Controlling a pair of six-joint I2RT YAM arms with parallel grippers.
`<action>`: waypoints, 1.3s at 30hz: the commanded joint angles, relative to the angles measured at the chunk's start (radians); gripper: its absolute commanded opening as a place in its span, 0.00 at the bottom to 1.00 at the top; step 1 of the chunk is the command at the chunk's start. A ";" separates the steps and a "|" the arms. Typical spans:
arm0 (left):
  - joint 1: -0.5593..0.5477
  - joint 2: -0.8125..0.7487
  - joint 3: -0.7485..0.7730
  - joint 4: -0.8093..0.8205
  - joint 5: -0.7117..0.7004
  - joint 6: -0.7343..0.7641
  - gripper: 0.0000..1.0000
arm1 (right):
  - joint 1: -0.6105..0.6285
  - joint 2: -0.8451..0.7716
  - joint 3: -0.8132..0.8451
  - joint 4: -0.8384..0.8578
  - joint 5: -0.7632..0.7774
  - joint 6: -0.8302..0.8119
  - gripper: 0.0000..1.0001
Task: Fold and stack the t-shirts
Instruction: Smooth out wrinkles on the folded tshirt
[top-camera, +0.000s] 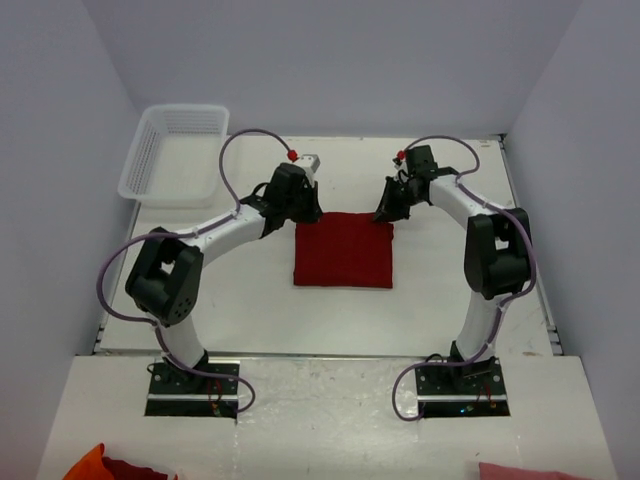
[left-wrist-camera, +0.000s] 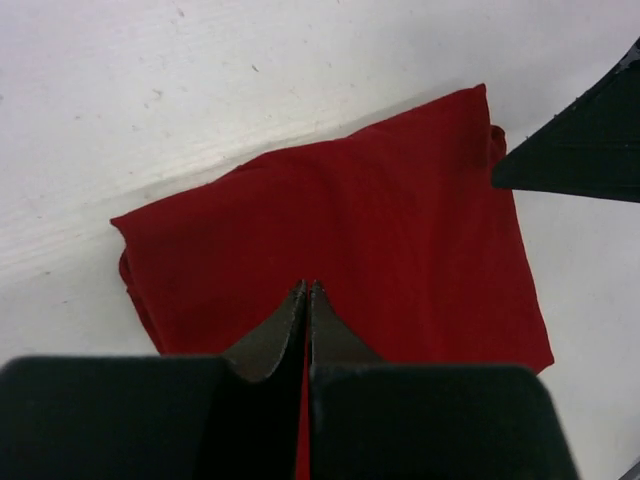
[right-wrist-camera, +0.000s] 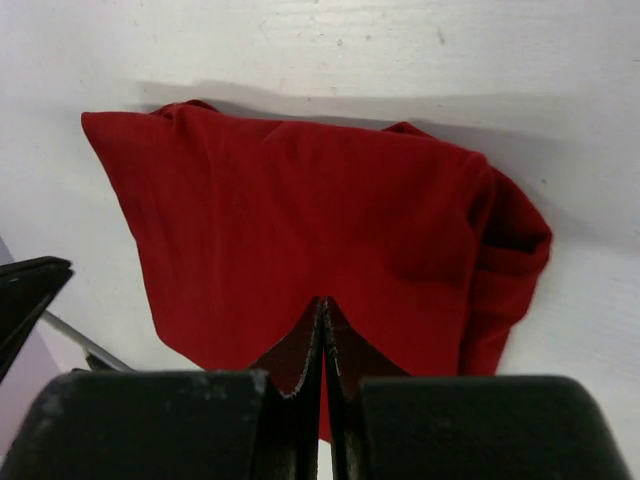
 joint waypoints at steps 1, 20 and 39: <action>0.006 0.051 -0.009 0.085 0.082 -0.015 0.00 | 0.014 0.034 -0.005 0.073 -0.108 0.034 0.00; 0.060 0.220 0.035 0.024 -0.122 0.063 0.00 | 0.109 0.062 -0.065 -0.049 0.375 0.237 0.00; 0.017 0.002 0.003 -0.057 -0.177 0.033 0.00 | 0.109 -0.246 -0.118 -0.114 0.500 0.088 0.26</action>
